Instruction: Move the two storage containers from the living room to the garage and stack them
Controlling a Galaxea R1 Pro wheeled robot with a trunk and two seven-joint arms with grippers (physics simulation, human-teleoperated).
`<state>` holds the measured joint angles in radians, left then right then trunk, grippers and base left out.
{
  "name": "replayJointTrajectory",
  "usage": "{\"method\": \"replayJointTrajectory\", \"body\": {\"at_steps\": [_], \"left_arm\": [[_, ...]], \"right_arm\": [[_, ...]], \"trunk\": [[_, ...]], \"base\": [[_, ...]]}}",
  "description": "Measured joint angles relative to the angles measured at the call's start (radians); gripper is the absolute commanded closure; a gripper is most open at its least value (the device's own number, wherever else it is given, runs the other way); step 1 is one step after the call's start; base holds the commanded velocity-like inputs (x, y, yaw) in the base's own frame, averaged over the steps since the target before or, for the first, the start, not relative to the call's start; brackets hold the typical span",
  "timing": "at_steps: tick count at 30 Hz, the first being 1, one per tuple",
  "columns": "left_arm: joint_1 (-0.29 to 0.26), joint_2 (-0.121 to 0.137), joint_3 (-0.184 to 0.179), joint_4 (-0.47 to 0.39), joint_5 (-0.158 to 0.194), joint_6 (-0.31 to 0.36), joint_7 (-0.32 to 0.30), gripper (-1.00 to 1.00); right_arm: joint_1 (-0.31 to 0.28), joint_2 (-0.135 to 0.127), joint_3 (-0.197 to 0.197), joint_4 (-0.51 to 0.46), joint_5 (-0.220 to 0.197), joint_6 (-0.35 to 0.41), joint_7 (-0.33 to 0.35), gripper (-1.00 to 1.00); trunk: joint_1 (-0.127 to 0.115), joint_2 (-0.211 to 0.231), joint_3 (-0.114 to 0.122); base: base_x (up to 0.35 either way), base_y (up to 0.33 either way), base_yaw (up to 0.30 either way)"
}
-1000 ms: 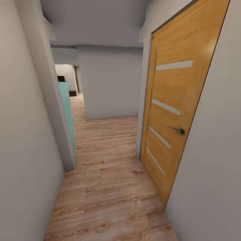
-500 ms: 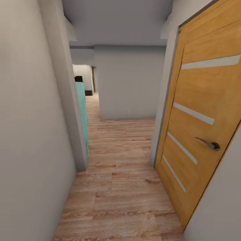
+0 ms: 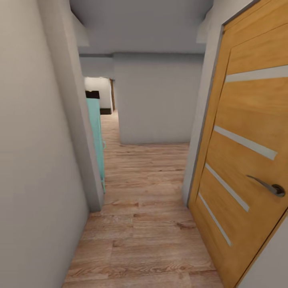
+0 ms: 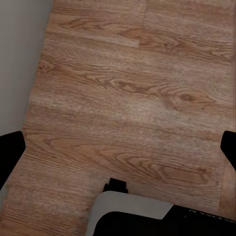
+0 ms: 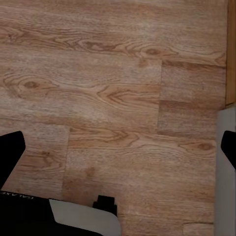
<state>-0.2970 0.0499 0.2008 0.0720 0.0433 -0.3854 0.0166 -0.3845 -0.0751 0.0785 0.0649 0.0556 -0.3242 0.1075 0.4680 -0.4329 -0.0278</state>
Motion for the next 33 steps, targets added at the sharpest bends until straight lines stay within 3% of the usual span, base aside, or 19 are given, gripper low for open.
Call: {"method": "replayJointTrajectory", "body": {"at_steps": [33], "left_arm": [[0.000,-0.002,0.000,0.000,0.000,0.000,0.003,-1.00]], "right_arm": [[0.000,0.000,0.000,0.000,0.000,0.000,0.000,-1.00]], "trunk": [[0.000,0.000,0.011]], "base": [[0.325,-0.136,0.000]]}}
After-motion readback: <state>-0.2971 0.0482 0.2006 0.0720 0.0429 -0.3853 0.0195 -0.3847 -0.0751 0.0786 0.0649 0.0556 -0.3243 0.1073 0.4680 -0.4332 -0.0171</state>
